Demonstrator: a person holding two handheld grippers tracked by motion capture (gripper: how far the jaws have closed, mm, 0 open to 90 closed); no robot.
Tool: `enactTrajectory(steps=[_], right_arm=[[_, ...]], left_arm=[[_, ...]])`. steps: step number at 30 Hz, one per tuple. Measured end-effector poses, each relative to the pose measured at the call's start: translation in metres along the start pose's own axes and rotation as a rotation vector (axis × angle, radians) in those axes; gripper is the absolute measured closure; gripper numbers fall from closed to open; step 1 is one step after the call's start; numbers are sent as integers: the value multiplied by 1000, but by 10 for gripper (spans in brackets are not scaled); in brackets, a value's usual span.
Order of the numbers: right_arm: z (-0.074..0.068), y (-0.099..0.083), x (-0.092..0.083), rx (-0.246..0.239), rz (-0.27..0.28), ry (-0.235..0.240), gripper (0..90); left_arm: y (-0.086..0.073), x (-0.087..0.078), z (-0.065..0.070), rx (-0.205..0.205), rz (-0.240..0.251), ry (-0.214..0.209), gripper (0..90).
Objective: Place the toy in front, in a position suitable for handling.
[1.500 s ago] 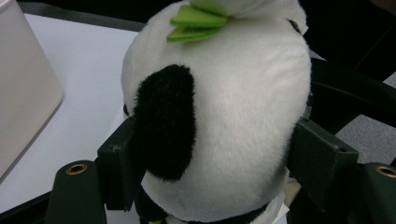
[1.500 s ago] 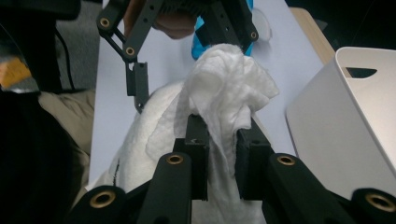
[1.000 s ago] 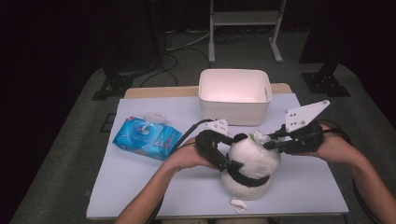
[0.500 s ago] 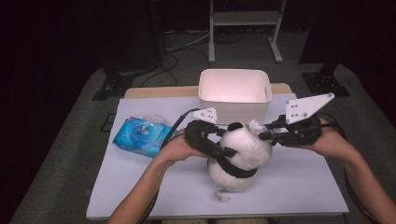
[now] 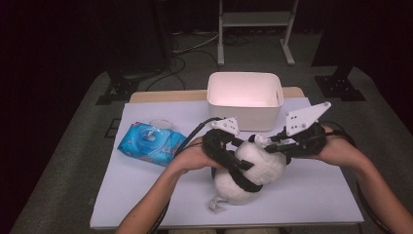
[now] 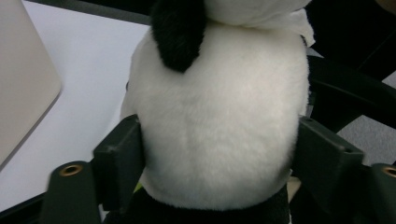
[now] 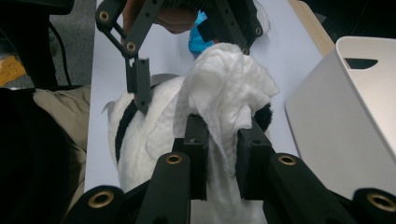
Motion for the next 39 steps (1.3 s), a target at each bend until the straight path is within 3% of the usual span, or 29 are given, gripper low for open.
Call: enactTrajectory(steps=[2, 8, 16, 30, 39], right_arm=[[-1, -9, -1, 19, 3, 7, 762], [-1, -30, -8, 60, -1, 11, 764], [0, -49, -17, 100, -9, -4, 763], [-3, -64, -22, 119, -28, 0, 763], [-4, -74, -24, 129, -44, 3, 763]], left_arm=[[-3, 2, -1, -2, 18, -5, 209], [-11, 5, -2, -10, -22, 9, 173], [-30, 2, -7, -48, -29, 13, 156], [-40, 7, -7, -80, -39, -7, 95], [-48, 16, -8, -111, -61, -54, 48]])
Point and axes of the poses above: each handheld gripper's, and its own axes: x roughly forward along the jaws, y roughly out of its top, z roughly to its right, the point moved 1 cm from there along x, roughly forward along the jaws, and after that the axes turned 10 degrees about -y, right-handed, at the moved point
